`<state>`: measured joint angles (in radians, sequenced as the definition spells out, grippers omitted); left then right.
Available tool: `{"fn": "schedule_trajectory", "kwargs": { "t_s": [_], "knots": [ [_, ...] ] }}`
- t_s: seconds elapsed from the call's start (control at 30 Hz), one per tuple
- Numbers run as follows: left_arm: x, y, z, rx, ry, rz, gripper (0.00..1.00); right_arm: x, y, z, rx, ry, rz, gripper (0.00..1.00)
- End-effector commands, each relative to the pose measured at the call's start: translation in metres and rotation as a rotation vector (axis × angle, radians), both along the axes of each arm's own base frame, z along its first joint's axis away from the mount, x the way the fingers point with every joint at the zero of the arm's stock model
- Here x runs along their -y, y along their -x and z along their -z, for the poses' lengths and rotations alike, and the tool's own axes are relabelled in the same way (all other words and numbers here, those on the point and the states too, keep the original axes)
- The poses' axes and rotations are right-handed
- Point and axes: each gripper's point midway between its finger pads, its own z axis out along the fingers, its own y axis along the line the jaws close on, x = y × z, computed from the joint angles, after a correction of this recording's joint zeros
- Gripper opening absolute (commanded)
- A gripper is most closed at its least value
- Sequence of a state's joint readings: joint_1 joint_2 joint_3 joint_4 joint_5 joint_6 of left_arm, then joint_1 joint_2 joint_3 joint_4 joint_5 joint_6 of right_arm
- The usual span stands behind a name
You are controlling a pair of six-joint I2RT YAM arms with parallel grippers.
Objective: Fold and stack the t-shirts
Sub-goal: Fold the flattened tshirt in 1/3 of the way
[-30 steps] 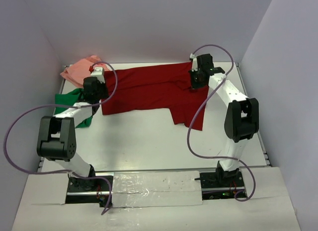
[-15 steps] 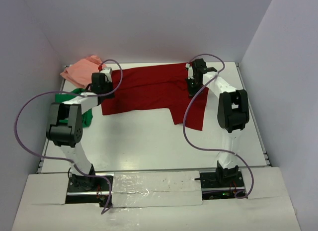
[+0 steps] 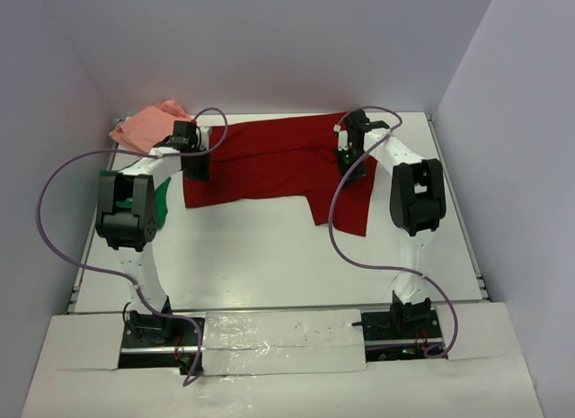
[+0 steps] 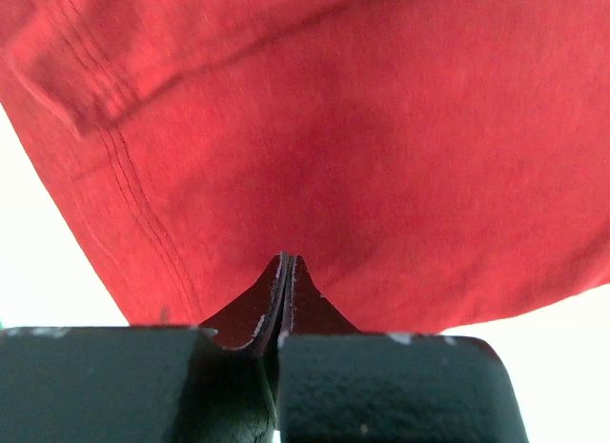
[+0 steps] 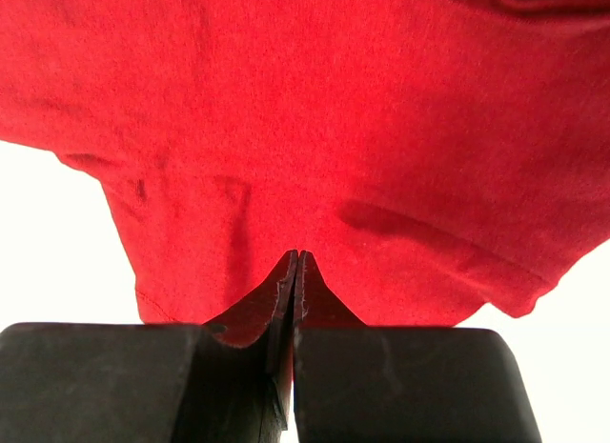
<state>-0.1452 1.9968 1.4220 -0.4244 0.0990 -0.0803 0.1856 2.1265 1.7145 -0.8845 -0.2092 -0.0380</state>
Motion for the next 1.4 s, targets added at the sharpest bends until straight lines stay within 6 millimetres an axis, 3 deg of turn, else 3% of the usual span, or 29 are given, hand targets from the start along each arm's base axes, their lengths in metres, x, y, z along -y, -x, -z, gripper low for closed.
{"fn": "schedule_trajectory", "kwargs": {
  "t_s": [0.0,0.37,0.67,0.77,0.87,1.03,1.1,1.23,1.37],
  "knots": [
    [0.005,0.016,-0.004,-0.096,-0.012,0.065,0.00,0.000,0.010,-0.021,0.006,-0.008,-0.010,0.00],
    [0.003,0.044,0.029,-0.197,-0.042,0.127,0.00,-0.003,0.021,-0.016,0.000,-0.043,-0.061,0.00],
    [0.011,0.107,0.051,-0.329,-0.014,0.203,0.00,-0.004,0.028,-0.046,0.045,-0.064,-0.073,0.00],
    [0.008,0.145,0.063,-0.405,-0.006,0.228,0.00,-0.005,0.031,-0.060,0.067,-0.078,-0.077,0.00],
    [0.006,0.169,0.057,-0.421,-0.002,0.259,0.00,-0.002,0.034,-0.067,0.080,-0.070,-0.075,0.00],
    [-0.009,0.183,0.045,-0.418,-0.054,0.243,0.00,0.000,0.039,-0.070,0.076,-0.064,-0.075,0.00],
    [-0.015,0.202,0.048,-0.474,-0.071,0.251,0.00,0.002,0.042,-0.068,0.060,-0.052,-0.071,0.00],
    [-0.036,0.207,0.042,-0.492,-0.113,0.243,0.00,0.006,0.052,-0.063,0.028,-0.036,-0.075,0.00],
    [-0.027,0.197,0.036,-0.464,-0.069,0.259,0.00,0.007,0.056,-0.049,0.004,-0.035,-0.094,0.00]
  ]
}}
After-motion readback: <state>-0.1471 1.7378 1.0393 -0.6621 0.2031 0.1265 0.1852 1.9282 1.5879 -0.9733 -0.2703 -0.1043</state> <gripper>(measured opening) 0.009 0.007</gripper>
